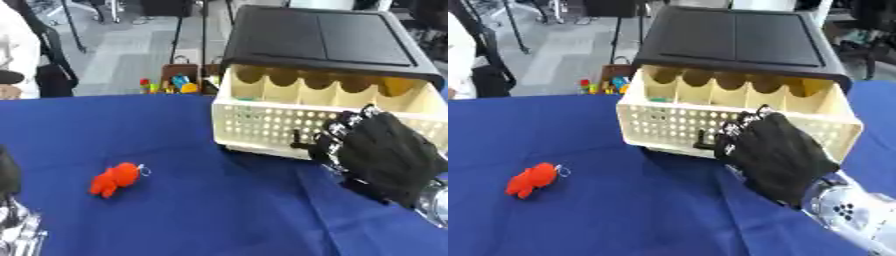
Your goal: Pick up objects from table and place into drawer.
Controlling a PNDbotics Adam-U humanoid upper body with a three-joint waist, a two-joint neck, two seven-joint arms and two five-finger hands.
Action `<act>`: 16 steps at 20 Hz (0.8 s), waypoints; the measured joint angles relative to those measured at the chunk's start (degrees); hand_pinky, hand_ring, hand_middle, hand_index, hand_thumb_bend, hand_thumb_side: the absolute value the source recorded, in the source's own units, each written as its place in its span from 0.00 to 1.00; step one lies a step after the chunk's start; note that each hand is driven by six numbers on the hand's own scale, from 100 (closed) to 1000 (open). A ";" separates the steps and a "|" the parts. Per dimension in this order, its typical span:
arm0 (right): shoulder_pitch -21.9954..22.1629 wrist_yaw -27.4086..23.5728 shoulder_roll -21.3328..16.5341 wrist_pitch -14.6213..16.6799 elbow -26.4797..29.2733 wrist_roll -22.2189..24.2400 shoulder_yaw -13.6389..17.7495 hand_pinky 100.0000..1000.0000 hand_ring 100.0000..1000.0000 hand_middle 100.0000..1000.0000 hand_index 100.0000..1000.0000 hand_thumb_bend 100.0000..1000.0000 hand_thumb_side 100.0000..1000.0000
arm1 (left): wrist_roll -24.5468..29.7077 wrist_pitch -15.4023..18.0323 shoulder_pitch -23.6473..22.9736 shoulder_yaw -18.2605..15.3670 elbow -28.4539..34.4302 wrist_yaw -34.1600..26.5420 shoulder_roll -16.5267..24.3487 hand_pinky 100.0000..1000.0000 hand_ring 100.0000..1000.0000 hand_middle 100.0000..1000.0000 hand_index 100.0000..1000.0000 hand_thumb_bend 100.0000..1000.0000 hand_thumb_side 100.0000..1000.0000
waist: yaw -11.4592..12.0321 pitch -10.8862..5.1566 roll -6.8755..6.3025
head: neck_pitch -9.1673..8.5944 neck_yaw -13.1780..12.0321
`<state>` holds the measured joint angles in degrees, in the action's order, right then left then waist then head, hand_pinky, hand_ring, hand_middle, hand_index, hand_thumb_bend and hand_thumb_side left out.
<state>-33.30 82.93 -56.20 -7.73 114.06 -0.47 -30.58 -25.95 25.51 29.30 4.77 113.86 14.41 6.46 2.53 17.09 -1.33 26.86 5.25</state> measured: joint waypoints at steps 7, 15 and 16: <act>0.03 1.61 -0.04 -1.75 -0.01 -3.93 0.28 0.00 0.19 0.20 0.45 0.09 0.27 | 0.25 0.11 0.00 0.00 0.00 0.00 0.00 0.48 0.69 0.66 0.85 0.46 0.80 | 0.01 -0.06 0.02 | -0.01 -0.04; 0.73 1.93 -0.04 -1.78 -0.01 -4.05 0.22 0.00 0.18 0.19 0.45 0.09 0.28 | 0.51 0.05 0.00 0.00 0.00 -0.09 0.00 0.48 0.69 0.66 0.85 0.46 0.79 | 0.19 -0.16 0.02 | -0.06 -0.04; 1.13 1.95 -0.04 -1.57 -0.01 -3.62 0.21 0.00 0.18 0.19 0.45 0.09 0.28 | 0.59 0.07 0.00 0.00 0.00 -0.13 0.00 0.48 0.69 0.66 0.85 0.46 0.79 | 0.25 -0.16 0.02 | -0.11 -0.04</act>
<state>-32.17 84.88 -56.25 -9.30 114.05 -4.09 -30.37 -25.37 25.58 29.30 4.78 113.86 14.28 6.46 2.78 16.92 -1.31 26.75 5.22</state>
